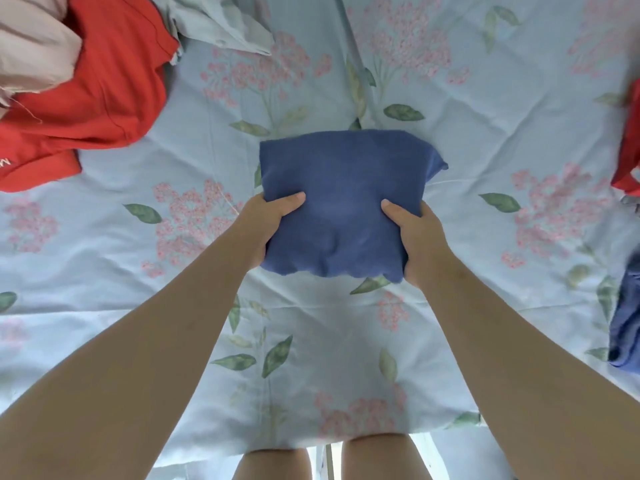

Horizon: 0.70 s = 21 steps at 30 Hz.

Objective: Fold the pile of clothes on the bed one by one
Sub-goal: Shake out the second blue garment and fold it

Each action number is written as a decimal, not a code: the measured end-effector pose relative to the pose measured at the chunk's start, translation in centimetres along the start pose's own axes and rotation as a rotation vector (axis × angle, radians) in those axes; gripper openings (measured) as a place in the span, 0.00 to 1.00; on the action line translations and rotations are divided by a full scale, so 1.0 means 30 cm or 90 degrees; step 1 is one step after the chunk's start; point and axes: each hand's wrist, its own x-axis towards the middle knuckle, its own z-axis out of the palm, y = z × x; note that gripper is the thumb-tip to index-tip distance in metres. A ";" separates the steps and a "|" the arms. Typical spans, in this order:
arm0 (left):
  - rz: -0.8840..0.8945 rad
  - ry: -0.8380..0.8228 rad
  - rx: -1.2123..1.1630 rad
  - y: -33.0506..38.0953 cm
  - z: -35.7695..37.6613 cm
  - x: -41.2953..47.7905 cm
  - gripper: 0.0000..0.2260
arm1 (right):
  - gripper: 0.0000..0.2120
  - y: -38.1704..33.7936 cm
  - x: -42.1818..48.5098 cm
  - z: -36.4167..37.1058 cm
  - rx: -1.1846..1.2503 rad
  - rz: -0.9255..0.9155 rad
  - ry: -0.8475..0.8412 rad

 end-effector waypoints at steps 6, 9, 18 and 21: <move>0.021 -0.072 -0.103 -0.029 -0.029 -0.247 0.10 | 0.13 0.007 -0.271 -0.045 0.070 0.044 -0.076; 0.066 -0.088 -0.094 -0.043 -0.027 -0.383 0.12 | 0.14 0.030 -0.413 -0.079 0.103 0.036 -0.066; 0.135 -0.127 -0.044 -0.119 0.196 -0.648 0.20 | 0.14 0.072 -0.670 -0.366 0.174 0.005 -0.002; 0.135 -0.137 -0.035 -0.159 0.378 -0.683 0.20 | 0.12 0.040 -0.684 -0.554 0.166 -0.014 0.016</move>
